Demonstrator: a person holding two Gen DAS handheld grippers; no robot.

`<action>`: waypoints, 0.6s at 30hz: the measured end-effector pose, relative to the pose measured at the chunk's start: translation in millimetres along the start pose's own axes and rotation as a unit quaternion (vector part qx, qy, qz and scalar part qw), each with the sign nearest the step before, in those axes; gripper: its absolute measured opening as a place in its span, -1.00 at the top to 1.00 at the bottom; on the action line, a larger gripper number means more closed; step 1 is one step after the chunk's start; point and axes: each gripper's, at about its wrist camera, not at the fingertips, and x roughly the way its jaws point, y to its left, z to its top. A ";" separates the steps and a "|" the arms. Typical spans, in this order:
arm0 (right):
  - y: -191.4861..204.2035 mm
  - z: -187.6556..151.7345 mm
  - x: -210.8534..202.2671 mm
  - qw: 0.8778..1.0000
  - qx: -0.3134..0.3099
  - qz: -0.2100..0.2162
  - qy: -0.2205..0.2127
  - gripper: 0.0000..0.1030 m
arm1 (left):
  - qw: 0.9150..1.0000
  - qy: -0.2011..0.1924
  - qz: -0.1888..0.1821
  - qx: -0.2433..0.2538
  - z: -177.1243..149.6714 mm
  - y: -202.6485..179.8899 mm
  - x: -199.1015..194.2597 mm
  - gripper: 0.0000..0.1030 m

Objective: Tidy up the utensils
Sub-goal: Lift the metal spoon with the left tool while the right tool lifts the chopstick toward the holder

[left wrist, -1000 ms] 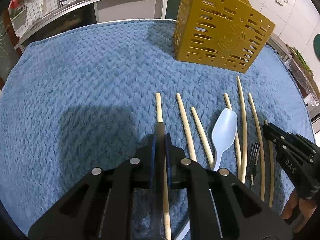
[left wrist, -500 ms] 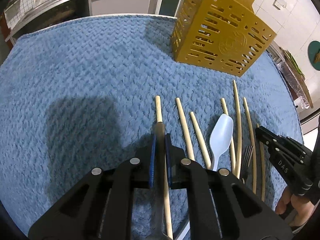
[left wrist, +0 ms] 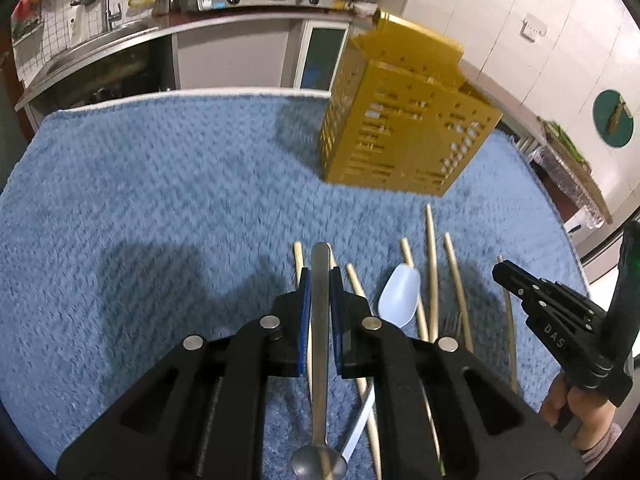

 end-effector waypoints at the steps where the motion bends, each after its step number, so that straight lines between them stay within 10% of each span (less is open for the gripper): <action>1: -1.1 1.3 -3.0 1.000 0.004 0.007 -0.007 0.90 | 1.000 -0.007 -0.003 0.002 1.3 -0.8 -3.9 0.85; 18: -6.8 61.1 -70.7 0.984 0.003 0.067 -0.164 0.90 | 0.991 -0.129 -0.018 0.040 37.6 -19.5 -72.2 0.86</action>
